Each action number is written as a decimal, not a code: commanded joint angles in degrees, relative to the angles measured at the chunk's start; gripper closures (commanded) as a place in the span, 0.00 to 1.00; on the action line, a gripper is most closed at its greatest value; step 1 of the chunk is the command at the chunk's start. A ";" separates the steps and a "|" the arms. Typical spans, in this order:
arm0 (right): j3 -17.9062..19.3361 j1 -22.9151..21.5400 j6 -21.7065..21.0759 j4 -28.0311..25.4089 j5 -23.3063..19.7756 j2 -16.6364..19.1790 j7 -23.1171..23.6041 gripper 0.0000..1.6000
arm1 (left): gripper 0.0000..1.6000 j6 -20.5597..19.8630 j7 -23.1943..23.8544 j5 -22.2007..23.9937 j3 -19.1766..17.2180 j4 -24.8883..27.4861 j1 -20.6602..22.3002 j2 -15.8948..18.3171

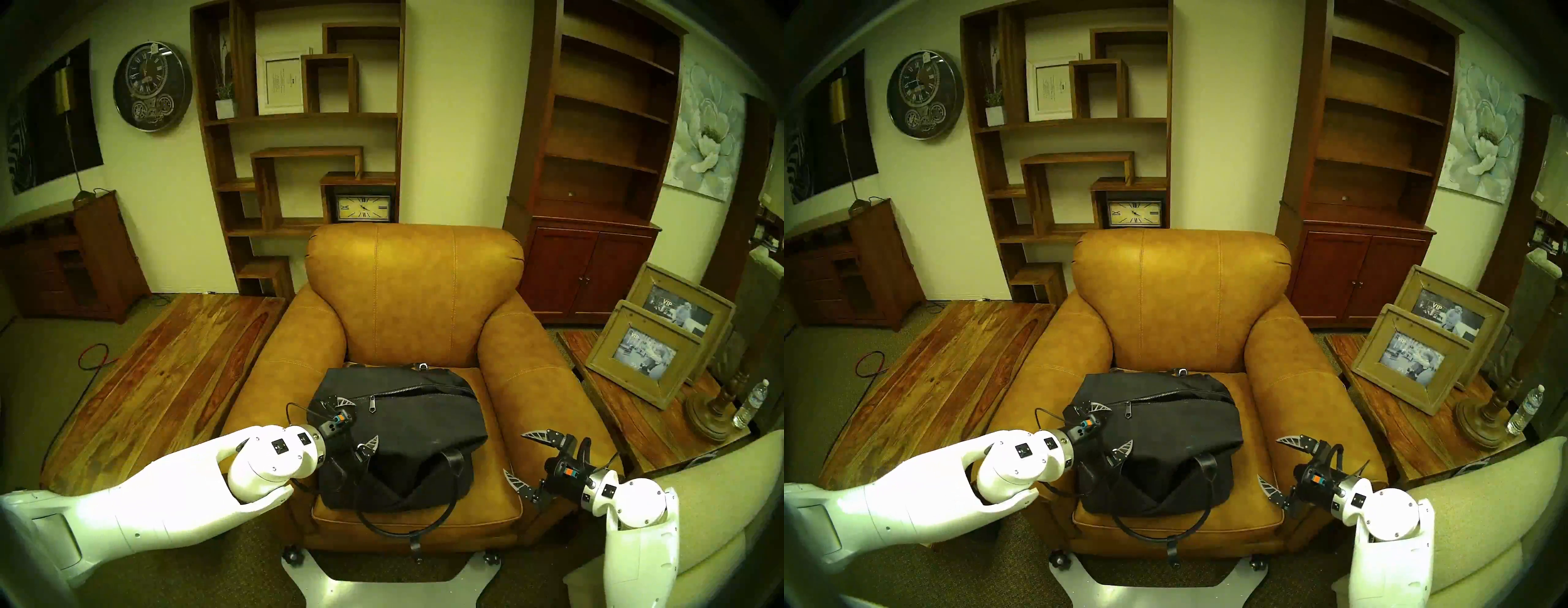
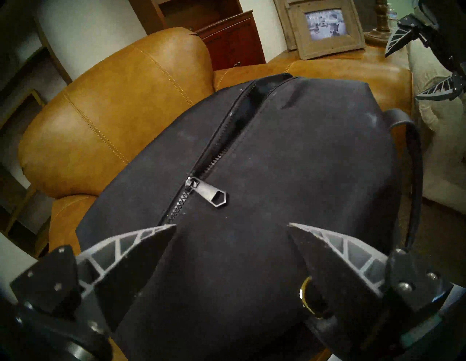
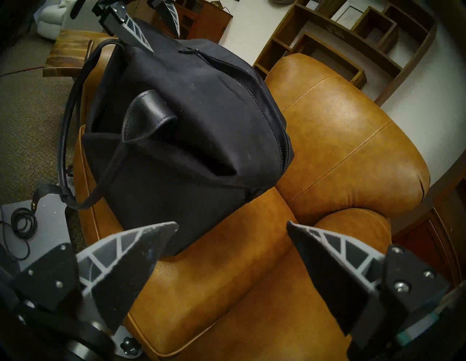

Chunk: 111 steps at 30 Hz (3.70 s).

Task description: Open a bag with a zipper

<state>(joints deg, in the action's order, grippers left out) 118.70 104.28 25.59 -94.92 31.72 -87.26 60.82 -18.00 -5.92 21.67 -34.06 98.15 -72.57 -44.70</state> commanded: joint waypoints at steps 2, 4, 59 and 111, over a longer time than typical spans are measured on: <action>-0.31 -1.01 -0.10 -0.26 -0.54 -0.02 0.05 0.00 | 0.00 0.23 -3.96 -2.04 -1.10 -0.76 2.84 -4.72; -0.27 -1.02 -0.08 -0.08 -0.51 0.05 0.01 0.00 | 0.00 0.18 -4.17 -2.02 -1.29 -0.20 2.75 -4.32; -0.25 -1.84 -0.67 1.68 -0.64 1.00 -0.24 0.00 | 0.34 -1.58 -2.21 -6.98 1.50 -4.35 3.12 -3.02; -0.54 -3.13 -0.68 3.77 -0.63 1.69 -0.23 0.00 | 1.00 -0.18 2.20 -6.56 -0.06 -7.12 5.50 -3.93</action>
<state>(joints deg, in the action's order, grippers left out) 118.26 101.93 24.78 -90.80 31.52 -85.49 60.75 -19.02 -4.99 14.01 -32.87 90.56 -68.14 -49.29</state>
